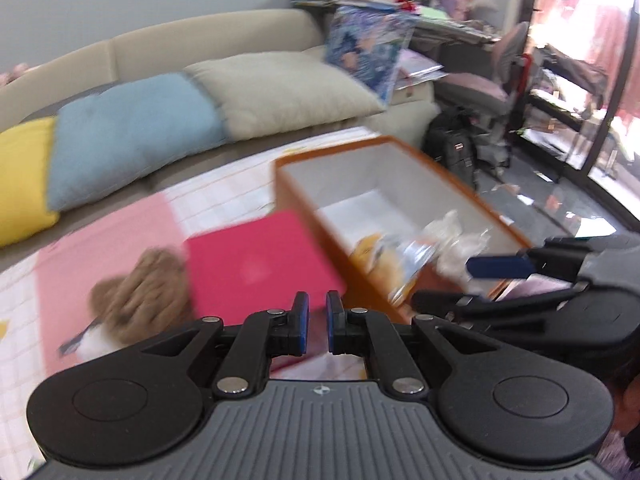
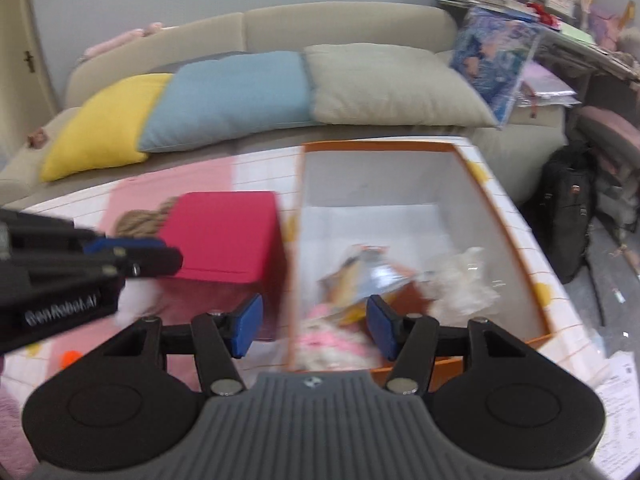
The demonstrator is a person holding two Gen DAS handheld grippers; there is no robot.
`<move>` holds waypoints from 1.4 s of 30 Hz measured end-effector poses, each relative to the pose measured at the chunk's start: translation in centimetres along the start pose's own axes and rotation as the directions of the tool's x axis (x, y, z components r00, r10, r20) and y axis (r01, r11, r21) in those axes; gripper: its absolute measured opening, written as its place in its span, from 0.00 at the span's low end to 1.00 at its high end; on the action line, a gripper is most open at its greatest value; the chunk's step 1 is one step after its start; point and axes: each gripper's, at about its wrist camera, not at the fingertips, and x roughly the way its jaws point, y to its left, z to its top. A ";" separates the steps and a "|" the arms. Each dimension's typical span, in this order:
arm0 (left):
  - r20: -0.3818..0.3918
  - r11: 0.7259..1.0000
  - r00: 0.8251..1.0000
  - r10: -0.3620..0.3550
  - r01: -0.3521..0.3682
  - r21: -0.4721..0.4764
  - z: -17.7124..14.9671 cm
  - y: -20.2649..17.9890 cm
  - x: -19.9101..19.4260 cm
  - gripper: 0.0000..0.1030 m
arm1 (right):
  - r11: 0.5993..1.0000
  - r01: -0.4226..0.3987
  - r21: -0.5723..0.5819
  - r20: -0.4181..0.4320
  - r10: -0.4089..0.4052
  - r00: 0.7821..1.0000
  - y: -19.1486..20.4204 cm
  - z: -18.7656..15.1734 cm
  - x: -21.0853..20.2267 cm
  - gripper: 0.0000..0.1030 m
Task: Organize soft objects
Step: 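Withdraw both tools from the box back over the bed, then lower the left tool and grasp the orange crocheted fruit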
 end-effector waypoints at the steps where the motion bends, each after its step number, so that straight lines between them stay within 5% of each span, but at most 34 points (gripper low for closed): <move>1: -0.008 1.000 1.000 0.015 -0.015 -0.016 -0.7 0.7 -0.3 0.08 | 1.000 -0.011 -0.018 0.006 0.011 1.000 0.7 -0.2 0.0 0.55; 7: -0.089 0.985 0.993 0.082 -0.095 -0.144 -4.8 4.6 -1.3 0.08 | 0.994 -0.087 -0.072 -0.011 0.087 0.996 4.1 -1.3 1.0 0.55; 13: -0.213 0.944 0.965 0.151 -0.205 -0.260 -8.6 8.1 -1.8 0.12 | 0.980 -0.131 -0.147 -0.081 0.120 0.989 7.3 -2.7 3.2 0.55; 23: -0.315 0.865 0.926 0.209 -0.325 -0.383 -13.0 13.3 -3.4 0.54 | 0.964 -0.144 -0.224 -0.182 0.103 0.978 10.0 -4.1 6.3 0.55; 26: -0.324 0.848 0.924 0.205 -0.332 -0.412 -13.9 13.9 -2.8 0.56 | 0.959 -0.149 -0.242 -0.201 0.100 0.974 10.6 -4.4 6.7 0.55; 31: -0.300 0.853 0.935 0.188 -0.307 -0.423 -14.0 14.1 -0.9 0.59 | 0.950 -0.162 -0.266 -0.220 0.104 0.970 11.5 -4.4 7.2 0.55; 35: -0.313 0.857 0.928 0.204 -0.323 -0.401 -14.1 14.3 0.5 0.58 | 0.949 -0.168 -0.266 -0.228 0.108 0.968 11.9 -4.3 7.5 0.55; 42: -0.327 0.862 0.925 0.192 -0.318 -0.395 -14.8 14.6 1.6 0.49 | 0.939 -0.187 -0.288 -0.225 0.124 0.967 12.5 -4.2 7.4 0.55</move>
